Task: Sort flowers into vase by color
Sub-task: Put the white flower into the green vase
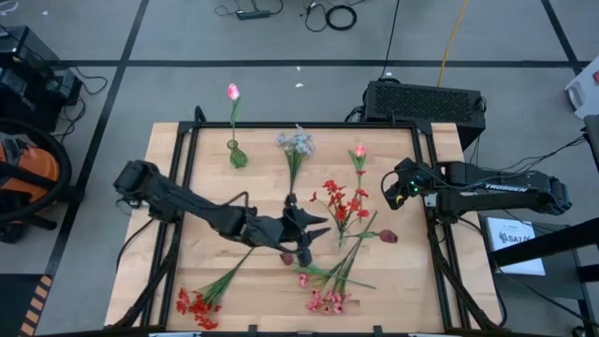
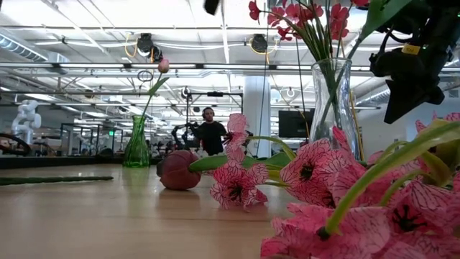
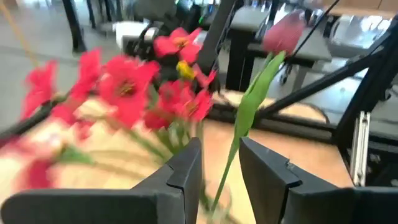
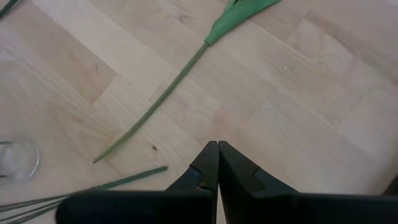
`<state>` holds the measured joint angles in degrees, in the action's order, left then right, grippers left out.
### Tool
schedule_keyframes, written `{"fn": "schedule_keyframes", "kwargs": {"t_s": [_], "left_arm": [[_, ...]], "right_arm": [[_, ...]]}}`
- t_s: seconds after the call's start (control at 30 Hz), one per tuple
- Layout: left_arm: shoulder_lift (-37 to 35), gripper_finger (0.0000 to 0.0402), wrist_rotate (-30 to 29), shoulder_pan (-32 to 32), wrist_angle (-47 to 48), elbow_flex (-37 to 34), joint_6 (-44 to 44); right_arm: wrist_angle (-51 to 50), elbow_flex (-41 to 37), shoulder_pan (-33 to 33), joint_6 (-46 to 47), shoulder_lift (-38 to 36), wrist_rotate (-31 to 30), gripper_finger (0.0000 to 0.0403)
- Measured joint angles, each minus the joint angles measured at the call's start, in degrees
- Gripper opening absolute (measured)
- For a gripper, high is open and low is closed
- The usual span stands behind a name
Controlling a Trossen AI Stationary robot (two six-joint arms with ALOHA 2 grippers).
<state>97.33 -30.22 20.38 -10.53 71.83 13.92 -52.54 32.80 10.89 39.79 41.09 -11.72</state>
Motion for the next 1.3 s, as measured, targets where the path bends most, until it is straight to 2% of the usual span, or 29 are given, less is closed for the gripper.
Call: {"fn": "schedule_keyframes", "kwargs": {"t_s": [0.17, 0.4, 0.57, 0.77, 1.13, 1.2, 1.3], "left_arm": [[-5.5, 0.0113, -0.4, 0.3, 13.5, 0.0, 7.4], [-9.3, 0.0113, -8.2, -1.2, 34.0, 0.0, 28.1], [-9.1, 0.0113, -5.1, -4.8, 45.4, 0.0, 39.5], [-8.8, 0.0113, -1.5, -10.6, 49.2, 0.0, 39.6], [-8.8, 0.0113, -1.1, -25.8, 47.7, 0.0, 33.3], [-8.8, 0.0114, 1.6, -28.0, 46.4, 0.0, 30.9], [-8.8, 0.0121, 9.1, -32.0, 44.1, 0.0, 29.3]], "right_arm": [[1.0, 0.0, 0.0, 0.0, 0.0, 0.0, 0.0000], [2.9, 0.0, 0.0, 0.0, 0.0, -0.2, 0.0000], [4.9, 0.0, 0.0, 0.0, 0.0, -0.2, 0.0000], [6.2, 0.0, 0.0, 0.5, 0.0, -0.2, 0.0000], [6.1, 0.0, 0.0, 6.5, 0.0, -0.7, 0.0000], [6.1, 0.0, 0.0, 7.6, 0.0, -0.9, 0.0000], [6.1, 0.0, 0.0, 9.0, 0.0, -1.9, 0.0000]]}}
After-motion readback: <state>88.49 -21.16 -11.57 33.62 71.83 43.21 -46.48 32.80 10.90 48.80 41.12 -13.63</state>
